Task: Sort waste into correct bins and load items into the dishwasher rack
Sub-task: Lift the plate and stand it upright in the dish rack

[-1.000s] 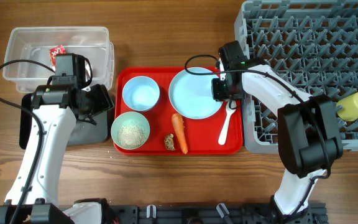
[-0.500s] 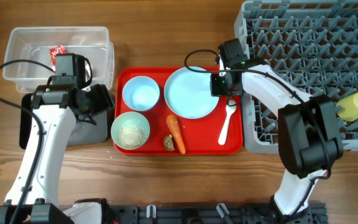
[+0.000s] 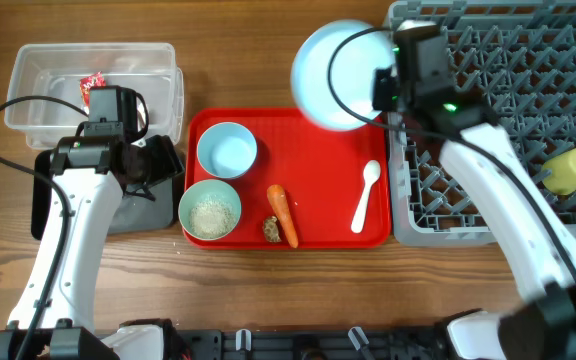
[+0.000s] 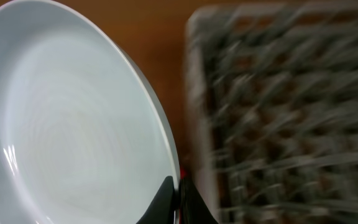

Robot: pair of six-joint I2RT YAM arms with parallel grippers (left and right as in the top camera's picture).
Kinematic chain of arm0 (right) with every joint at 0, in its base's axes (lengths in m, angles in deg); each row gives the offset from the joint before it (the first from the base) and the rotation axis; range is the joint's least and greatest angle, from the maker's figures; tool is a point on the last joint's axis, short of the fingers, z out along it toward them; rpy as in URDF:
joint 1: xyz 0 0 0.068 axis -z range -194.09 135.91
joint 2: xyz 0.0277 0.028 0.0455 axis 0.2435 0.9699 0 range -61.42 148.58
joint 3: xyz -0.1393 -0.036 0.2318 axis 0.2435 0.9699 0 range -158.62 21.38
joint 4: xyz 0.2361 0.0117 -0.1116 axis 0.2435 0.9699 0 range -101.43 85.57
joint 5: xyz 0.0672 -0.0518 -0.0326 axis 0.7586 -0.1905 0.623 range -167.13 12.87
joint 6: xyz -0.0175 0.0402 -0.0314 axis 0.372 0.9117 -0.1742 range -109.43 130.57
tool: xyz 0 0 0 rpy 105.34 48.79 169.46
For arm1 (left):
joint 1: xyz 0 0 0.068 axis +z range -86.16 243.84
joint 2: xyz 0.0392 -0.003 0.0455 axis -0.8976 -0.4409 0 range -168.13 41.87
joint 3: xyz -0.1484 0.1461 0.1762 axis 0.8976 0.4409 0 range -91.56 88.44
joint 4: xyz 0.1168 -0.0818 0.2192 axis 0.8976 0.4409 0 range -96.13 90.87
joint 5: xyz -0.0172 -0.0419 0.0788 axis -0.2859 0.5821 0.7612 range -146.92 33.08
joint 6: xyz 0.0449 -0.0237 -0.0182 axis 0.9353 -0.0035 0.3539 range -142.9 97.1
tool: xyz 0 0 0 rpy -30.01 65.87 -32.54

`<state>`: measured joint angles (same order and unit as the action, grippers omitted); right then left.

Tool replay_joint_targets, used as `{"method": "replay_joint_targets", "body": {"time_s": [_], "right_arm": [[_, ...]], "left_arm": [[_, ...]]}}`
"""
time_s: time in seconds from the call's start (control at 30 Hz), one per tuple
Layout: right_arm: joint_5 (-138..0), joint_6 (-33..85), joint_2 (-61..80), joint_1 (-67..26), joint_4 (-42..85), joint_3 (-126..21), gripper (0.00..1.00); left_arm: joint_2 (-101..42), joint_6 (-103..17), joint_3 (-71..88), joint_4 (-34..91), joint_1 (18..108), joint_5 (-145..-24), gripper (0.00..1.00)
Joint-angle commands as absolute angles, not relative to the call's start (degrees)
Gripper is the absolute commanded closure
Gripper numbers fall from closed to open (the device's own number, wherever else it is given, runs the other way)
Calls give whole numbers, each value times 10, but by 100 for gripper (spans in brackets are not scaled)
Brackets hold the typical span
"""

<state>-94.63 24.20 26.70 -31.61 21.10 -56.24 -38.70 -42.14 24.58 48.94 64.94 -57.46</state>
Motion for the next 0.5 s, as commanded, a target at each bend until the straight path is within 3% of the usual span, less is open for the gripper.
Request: {"method": "replay_joint_targets", "body": {"time_s": [0.0,0.07,0.17,0.47], "right_arm": [[-1220,144,217,-312,170,-574,96],[-1319,48,208,-301,100,-574,95],[-1337,-39,209,-275,44,-574,96],[-1279,-59,209,-141,14,-573,95]], "left_arm": [[-388,-429,245,488,647,-580,30],[-388,-429,245,486,647,-580,29],[-388,-429,245,485,647,-580,29],[-388,-429,245,485,647,-580,28]]}}
